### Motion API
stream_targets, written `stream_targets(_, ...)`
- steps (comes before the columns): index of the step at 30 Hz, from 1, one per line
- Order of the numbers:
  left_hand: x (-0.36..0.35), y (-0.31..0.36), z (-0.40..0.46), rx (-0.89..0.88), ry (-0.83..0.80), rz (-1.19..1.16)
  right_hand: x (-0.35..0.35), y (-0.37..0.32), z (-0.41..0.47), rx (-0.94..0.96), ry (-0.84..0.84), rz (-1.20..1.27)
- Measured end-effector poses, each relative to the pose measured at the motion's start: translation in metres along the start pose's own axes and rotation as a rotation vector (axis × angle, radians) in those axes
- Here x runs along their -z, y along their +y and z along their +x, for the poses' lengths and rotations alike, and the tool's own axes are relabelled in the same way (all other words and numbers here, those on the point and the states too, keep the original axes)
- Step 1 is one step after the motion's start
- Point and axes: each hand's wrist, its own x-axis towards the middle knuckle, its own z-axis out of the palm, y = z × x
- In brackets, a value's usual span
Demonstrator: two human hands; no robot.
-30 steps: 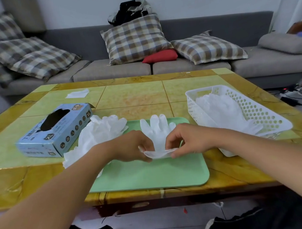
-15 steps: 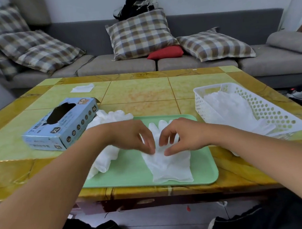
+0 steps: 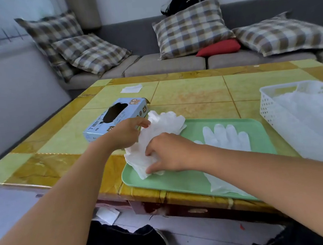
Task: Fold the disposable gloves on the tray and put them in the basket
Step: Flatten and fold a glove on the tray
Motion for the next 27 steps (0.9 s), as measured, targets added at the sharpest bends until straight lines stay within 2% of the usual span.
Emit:
stream_targets(3, -0.001, -0.004, -0.004, 0.009, -0.027, -0.04, -0.012, 0.0, 0.0, 0.035, 0.037, 0.007)
stream_targets(7, -0.004, -0.004, -0.004, -0.013, -0.052, -0.029, 0.011, 0.014, -0.024, 0.081, 0.048, 0.212)
stream_targets(13, -0.004, 0.002, -0.002, -0.028, -0.033, 0.014, 0.007, 0.031, -0.044, -0.08, 0.121, 0.343)
stream_targets(20, -0.006, 0.002, 0.001, 0.006, 0.019, 0.056, -0.007, 0.015, -0.027, 0.098, 0.109, -0.019)
stream_targets(27, -0.008, -0.005, 0.0, 0.024, -0.072, -0.005, 0.017, 0.043, -0.04, 0.048, 0.074, 0.347)
